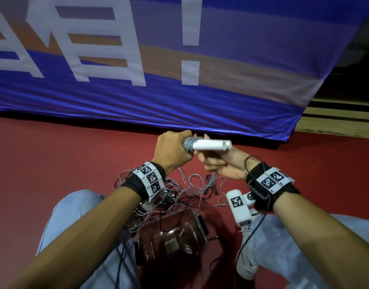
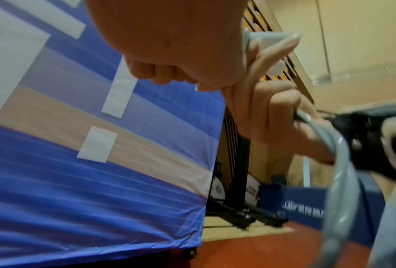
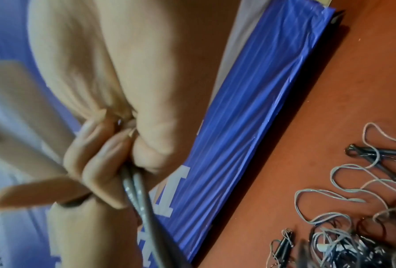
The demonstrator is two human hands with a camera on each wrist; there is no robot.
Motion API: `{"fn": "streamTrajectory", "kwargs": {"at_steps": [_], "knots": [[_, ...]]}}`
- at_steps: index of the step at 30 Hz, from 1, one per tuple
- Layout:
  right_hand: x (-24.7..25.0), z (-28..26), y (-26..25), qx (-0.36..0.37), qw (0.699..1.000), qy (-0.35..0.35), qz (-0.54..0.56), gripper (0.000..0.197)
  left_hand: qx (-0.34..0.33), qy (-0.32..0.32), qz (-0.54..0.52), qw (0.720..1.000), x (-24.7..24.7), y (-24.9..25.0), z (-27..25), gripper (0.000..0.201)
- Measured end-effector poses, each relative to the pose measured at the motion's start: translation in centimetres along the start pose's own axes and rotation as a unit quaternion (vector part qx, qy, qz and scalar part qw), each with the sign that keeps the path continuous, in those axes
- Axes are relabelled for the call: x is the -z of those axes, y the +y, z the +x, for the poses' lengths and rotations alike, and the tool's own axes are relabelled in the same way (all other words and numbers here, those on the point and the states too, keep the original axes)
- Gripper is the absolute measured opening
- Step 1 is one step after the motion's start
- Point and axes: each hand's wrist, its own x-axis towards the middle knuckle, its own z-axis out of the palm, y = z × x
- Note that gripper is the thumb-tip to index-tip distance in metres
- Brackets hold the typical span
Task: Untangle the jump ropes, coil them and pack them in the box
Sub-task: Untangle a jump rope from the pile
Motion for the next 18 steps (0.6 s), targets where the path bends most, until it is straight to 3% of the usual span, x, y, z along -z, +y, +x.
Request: {"fn": "streamTrajectory", "kwargs": {"at_steps": [3,5,8,11,14,16,18], "knots": [[-1.0,1.3,0.8,0.005,0.997,0.059,0.043,0.037,0.117,-0.038,0.018,0.992,0.1,0.6,0.5,0.018],[-1.5,2.2,1.3,-0.008,0.992,0.126,0.022,0.039,0.153,-0.079,0.059,0.983,-0.1,0.6,0.5,0.018],[-2.0,3.1,2.5,-0.016,0.972,0.233,-0.004,0.043,0.171,-0.124,0.107,0.972,-1.1,0.4,0.1,0.025],[-3.2,3.5,3.9,-0.027,0.935,0.338,-0.105,0.039,0.193,-0.162,0.150,0.956,-2.2,0.2,0.0,0.039],[-3.4,3.5,4.2,-0.068,0.907,0.353,-0.218,0.027,0.187,-0.204,0.185,0.943,-3.4,0.0,-0.3,0.029],[-3.0,2.8,3.8,-0.118,0.861,0.316,-0.379,0.016,0.161,-0.227,0.221,0.935,-3.9,0.2,-0.6,0.022],[-2.6,1.9,3.8,-0.140,0.775,0.276,-0.551,0.020,0.127,-0.262,0.248,0.924,-4.3,0.3,-0.8,0.015]]}}
